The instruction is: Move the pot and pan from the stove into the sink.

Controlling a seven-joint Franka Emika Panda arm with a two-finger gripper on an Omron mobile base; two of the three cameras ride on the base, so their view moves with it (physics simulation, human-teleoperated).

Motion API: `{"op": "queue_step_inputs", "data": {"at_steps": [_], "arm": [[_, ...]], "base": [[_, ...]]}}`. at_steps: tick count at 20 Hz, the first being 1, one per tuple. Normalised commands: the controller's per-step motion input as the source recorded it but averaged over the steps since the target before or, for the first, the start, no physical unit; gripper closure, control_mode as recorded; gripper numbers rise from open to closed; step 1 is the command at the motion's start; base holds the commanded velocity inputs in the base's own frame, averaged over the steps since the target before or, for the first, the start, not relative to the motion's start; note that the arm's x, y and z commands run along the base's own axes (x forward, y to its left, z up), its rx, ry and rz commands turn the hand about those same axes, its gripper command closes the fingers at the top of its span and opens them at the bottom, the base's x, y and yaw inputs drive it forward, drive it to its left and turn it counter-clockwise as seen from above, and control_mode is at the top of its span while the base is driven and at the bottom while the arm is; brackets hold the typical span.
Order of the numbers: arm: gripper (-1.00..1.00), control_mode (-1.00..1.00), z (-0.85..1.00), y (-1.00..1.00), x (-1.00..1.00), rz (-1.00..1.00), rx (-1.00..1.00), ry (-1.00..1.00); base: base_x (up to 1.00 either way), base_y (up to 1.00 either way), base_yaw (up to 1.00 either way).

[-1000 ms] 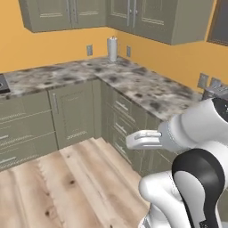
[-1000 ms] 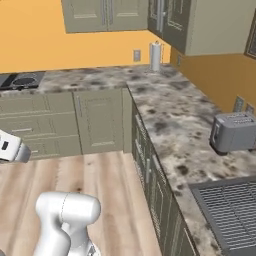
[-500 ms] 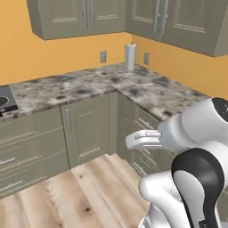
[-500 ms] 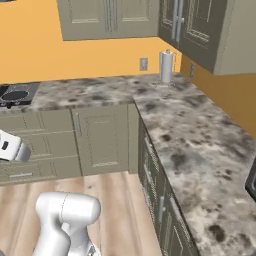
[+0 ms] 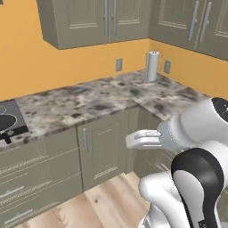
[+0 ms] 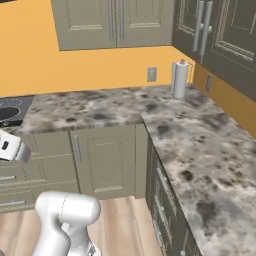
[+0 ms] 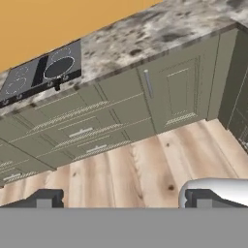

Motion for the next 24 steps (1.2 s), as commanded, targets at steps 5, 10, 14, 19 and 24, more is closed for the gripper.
{"op": "queue_step_inputs", "data": {"at_steps": [5, 10, 14, 19, 24], "arm": [[-1.00, 1.00, 0.00, 0.00, 0.00, 0.00, 0.00, 0.00], [-1.00, 1.00, 0.00, 0.00, 0.00, 0.00, 0.00, 0.00], [-1.00, 1.00, 0.00, 0.00, 0.00, 0.00, 0.00, 0.00], [-1.00, 1.00, 0.00, 0.00, 0.00, 0.00, 0.00, 0.00], [-1.00, 1.00, 0.00, 0.00, 0.00, 0.00, 0.00, 0.00]], "base": [[0.69, 0.50, 0.02], [0.35, 0.56, 0.05], [0.02, 0.81, 0.07], [-0.08, 0.85, 0.07], [-0.01, 0.43, 0.02]]}}
